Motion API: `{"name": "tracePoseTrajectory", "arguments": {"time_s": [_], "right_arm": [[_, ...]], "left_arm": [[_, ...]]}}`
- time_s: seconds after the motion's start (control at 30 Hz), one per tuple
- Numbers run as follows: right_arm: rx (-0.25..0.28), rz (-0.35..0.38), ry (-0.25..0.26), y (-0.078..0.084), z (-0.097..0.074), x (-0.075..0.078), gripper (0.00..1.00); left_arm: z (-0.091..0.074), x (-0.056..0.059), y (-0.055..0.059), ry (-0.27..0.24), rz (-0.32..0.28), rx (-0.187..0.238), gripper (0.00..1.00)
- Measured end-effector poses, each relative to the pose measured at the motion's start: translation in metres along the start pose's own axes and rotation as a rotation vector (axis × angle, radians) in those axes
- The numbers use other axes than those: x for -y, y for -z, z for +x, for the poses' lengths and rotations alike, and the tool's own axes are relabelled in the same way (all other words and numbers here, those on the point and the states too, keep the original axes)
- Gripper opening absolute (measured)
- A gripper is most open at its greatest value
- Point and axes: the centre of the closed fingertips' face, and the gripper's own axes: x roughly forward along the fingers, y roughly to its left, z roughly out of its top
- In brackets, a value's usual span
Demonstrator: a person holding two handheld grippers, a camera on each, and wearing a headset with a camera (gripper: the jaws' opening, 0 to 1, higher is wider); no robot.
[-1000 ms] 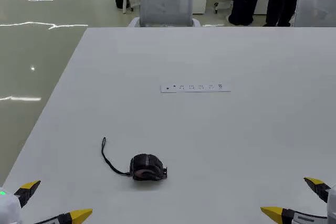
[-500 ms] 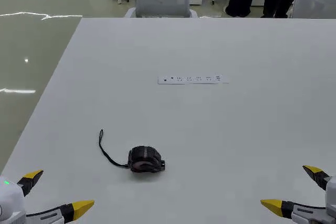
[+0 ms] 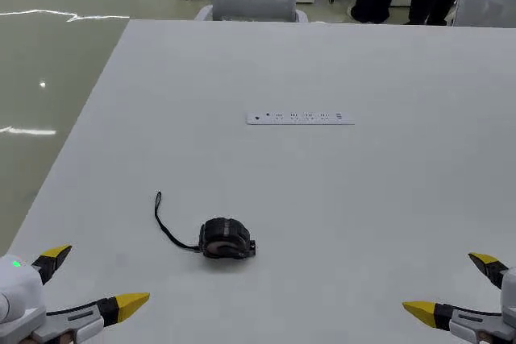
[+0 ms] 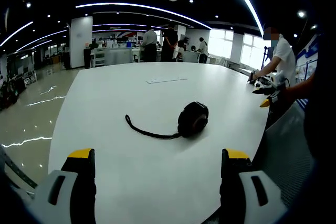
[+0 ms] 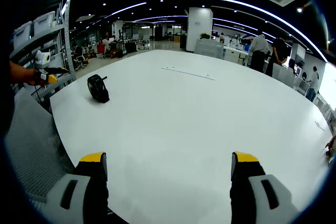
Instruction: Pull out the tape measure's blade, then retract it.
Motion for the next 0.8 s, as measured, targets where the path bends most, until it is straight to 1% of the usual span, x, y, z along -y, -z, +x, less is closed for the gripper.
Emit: {"name": "tracePoseTrajectory", "arguments": {"time_s": [0.03,0.13,0.17,0.2,0.23,0.47,0.57,0.63,0.73,0.77,0.8], "right_arm": [[0.006,-0.016,0.014,-0.001,-0.001,0.003,1.0],[0.01,-0.002,0.001,-0.002,-0.002,0.002,1.0],[0.007,-0.005,-0.002,-0.003,-0.002,0.001,1.0],[0.005,-0.008,-0.005,-0.003,-0.002,0.0,1.0],[0.006,-0.014,-0.008,-0.003,-0.002,0.0,1.0],[0.005,-0.014,-0.004,-0.003,-0.003,0.003,1.0],[0.002,-0.002,-0.017,-0.002,-0.001,0.003,1.0],[-0.003,0.007,-0.027,-0.002,0.001,0.001,1.0],[-0.006,0.001,-0.038,-0.004,0.003,-0.001,1.0],[-0.004,-0.001,-0.043,-0.006,0.004,-0.002,1.0],[-0.002,-0.003,-0.046,-0.007,0.004,-0.003,1.0]], "left_arm": [[0.0,0.0,0.001,0.0,-0.001,-0.002,0.99],[-0.002,-0.002,0.003,0.0,-0.013,-0.009,0.99],[-0.003,-0.003,0.006,-0.001,-0.018,-0.025,0.99],[-0.003,-0.004,0.006,-0.003,-0.015,-0.029,0.99],[-0.003,-0.005,0.007,-0.005,-0.007,-0.031,0.99],[-0.005,-0.009,0.006,-0.009,-0.006,-0.034,0.99],[-0.004,-0.008,0.006,-0.002,-0.001,-0.04,0.99],[-0.001,-0.007,0.004,0.008,0.0,-0.043,0.99],[0.003,-0.001,-0.003,0.032,0.015,-0.043,0.99],[0.005,0.0,-0.007,0.04,0.022,-0.04,0.99],[0.007,0.001,-0.011,0.046,0.018,-0.034,0.99]]}}
